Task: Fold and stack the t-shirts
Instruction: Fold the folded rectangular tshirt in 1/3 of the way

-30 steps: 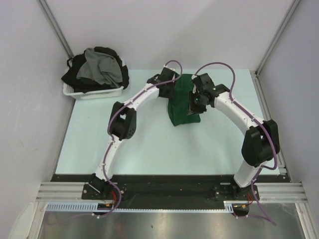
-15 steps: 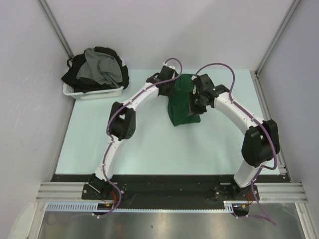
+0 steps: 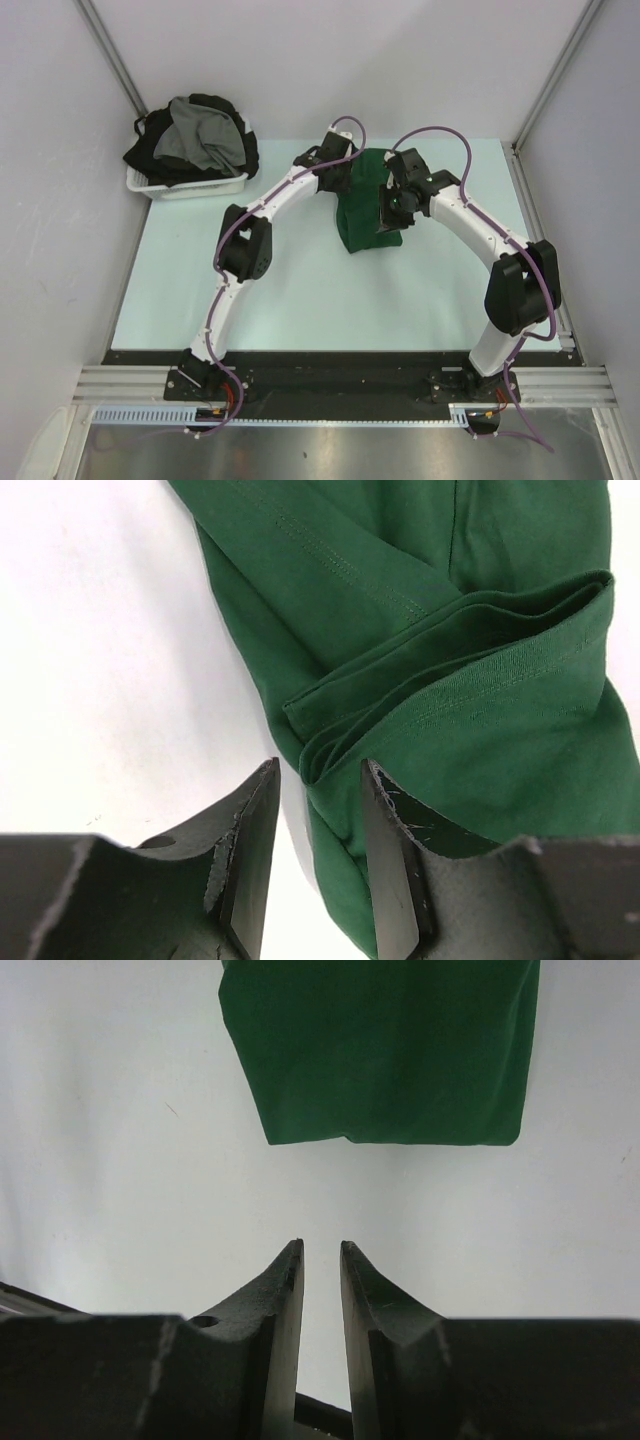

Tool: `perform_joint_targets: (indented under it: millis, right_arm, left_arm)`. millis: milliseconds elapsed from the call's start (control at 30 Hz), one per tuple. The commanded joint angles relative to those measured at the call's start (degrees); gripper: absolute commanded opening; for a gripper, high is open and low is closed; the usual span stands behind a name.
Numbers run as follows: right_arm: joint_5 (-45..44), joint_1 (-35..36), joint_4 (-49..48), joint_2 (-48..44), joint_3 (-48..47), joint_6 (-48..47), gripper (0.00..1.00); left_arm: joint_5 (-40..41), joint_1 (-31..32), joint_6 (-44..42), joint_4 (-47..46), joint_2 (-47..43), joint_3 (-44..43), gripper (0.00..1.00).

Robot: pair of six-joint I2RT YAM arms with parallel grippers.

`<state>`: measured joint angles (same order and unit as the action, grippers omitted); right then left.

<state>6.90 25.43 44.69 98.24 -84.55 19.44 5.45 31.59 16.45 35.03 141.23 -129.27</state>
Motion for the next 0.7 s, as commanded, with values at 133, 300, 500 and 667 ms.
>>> perform_joint_targets:
  millis: [133, 300, 500, 667]
  right_arm:
    - [-0.83, 0.15, 0.05, -1.64, -0.35, -0.19, 0.26]
    - [-1.01, 0.06, 0.40, -1.73, -0.52, -0.37, 0.26]
    - [-1.01, -0.03, 0.58, -1.73, -0.52, -0.46, 0.25]
    - [-0.74, 0.06, 0.67, -1.47, -0.44, -0.28, 0.25]
  left_arm:
    - [-1.85, -0.04, 0.34, -1.71, 0.10, -1.86, 0.41]
    - [-2.64, -0.04, 0.60, -1.80, 0.80, -2.39, 0.40]
    - [-2.82, -0.04, 0.95, -2.07, 1.16, -2.47, 0.27]
    - [-1.42, -0.04, 0.60, -2.33, 1.24, -3.53, 0.13]
